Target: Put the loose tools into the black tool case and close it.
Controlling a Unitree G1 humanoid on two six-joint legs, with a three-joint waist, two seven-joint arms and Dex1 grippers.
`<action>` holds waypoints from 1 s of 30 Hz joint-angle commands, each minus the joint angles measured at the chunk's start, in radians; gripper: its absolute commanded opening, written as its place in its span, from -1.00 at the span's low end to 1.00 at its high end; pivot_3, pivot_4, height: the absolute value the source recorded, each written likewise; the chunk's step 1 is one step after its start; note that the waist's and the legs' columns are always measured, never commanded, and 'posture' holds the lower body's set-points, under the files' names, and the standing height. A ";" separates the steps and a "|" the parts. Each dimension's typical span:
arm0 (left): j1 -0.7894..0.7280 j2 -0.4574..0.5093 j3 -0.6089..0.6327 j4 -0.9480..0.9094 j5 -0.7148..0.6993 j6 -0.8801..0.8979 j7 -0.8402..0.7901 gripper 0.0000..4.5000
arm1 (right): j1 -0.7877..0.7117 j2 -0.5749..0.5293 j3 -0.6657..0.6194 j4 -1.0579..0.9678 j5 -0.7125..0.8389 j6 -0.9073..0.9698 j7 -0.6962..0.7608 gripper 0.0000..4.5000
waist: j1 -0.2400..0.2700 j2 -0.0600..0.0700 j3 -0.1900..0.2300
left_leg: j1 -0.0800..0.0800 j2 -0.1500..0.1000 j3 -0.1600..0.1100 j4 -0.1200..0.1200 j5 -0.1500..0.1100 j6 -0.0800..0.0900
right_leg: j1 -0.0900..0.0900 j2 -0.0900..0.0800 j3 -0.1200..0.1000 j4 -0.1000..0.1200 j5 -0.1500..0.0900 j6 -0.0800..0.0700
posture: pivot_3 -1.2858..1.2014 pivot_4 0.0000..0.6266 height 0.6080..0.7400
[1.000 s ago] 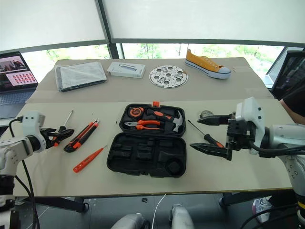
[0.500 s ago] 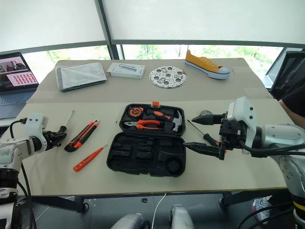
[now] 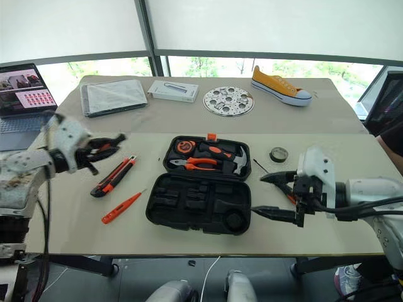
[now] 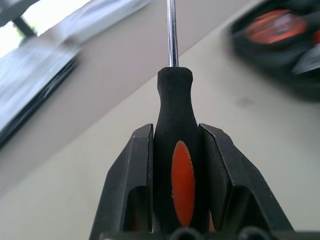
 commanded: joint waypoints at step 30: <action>-0.306 -0.233 -0.352 0.217 0.250 -0.180 -0.300 -0.16 | 0.071 0.042 -0.081 -0.121 0.035 0.002 -0.092 1.00 | -0.004 -0.001 0.001 | -0.007 0.003 -0.001 0.009 0.004 0.009 | -0.002 0.003 0.001 0.000 0.002 -0.001 | 0.03 -0.52 0.96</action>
